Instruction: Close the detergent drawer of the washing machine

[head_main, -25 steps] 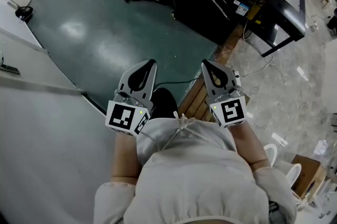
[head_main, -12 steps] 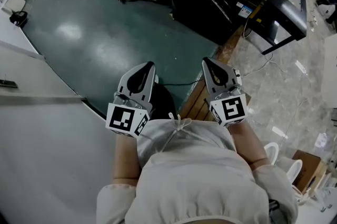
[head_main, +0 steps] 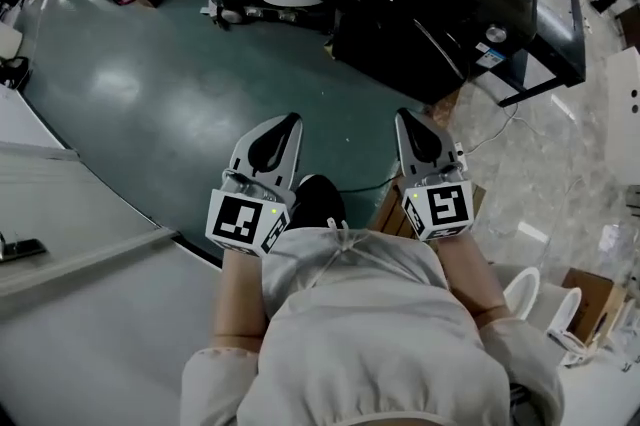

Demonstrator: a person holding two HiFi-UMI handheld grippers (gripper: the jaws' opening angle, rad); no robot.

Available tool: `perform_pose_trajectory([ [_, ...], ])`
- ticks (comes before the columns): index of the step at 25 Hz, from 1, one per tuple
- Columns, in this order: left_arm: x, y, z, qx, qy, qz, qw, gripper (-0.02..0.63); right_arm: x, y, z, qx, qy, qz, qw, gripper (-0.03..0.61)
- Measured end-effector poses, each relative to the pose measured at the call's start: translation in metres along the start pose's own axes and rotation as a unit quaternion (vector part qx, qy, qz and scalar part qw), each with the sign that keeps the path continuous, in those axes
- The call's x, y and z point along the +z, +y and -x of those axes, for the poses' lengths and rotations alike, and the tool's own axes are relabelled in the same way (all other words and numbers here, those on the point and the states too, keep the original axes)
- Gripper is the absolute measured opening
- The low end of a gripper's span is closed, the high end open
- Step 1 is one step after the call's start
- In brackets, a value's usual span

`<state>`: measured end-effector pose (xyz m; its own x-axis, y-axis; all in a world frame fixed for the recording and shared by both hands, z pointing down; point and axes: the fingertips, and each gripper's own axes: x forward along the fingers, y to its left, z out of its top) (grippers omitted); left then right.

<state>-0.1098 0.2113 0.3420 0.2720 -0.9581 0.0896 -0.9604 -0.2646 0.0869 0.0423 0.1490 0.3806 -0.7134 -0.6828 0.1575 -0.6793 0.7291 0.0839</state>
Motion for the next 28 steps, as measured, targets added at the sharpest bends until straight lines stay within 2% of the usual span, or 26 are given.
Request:
perform_pose_trajectory([
  [5, 0.028, 0.077, -0.047, -0.047, 0.014, -0.001, 0.9988, 0.020, 0.029, -0.006, -0.068, -0.054, 0.014, -0.010, 0.998, 0.005],
  [9, 0.043, 0.109, -0.081, -0.081, 0.038, 0.001, 0.9960, 0.020, 0.049, -0.020, -0.096, -0.097, 0.030, -0.024, 0.995, 0.005],
  [18, 0.034, 0.091, -0.155, -0.149, 0.081, -0.013, 0.9855, 0.020, 0.052, -0.070, -0.113, -0.143, 0.057, -0.026, 0.988, 0.006],
  [22, 0.017, 0.090, -0.196, -0.155, 0.087, -0.018, 0.9839, 0.020, 0.035, -0.101, -0.130, -0.149, 0.065, -0.043, 0.986, 0.006],
  [28, -0.018, 0.096, -0.262, -0.155, 0.105, -0.057, 0.9805, 0.020, 0.013, -0.149, -0.166, -0.136, 0.067, -0.048, 0.987, 0.006],
])
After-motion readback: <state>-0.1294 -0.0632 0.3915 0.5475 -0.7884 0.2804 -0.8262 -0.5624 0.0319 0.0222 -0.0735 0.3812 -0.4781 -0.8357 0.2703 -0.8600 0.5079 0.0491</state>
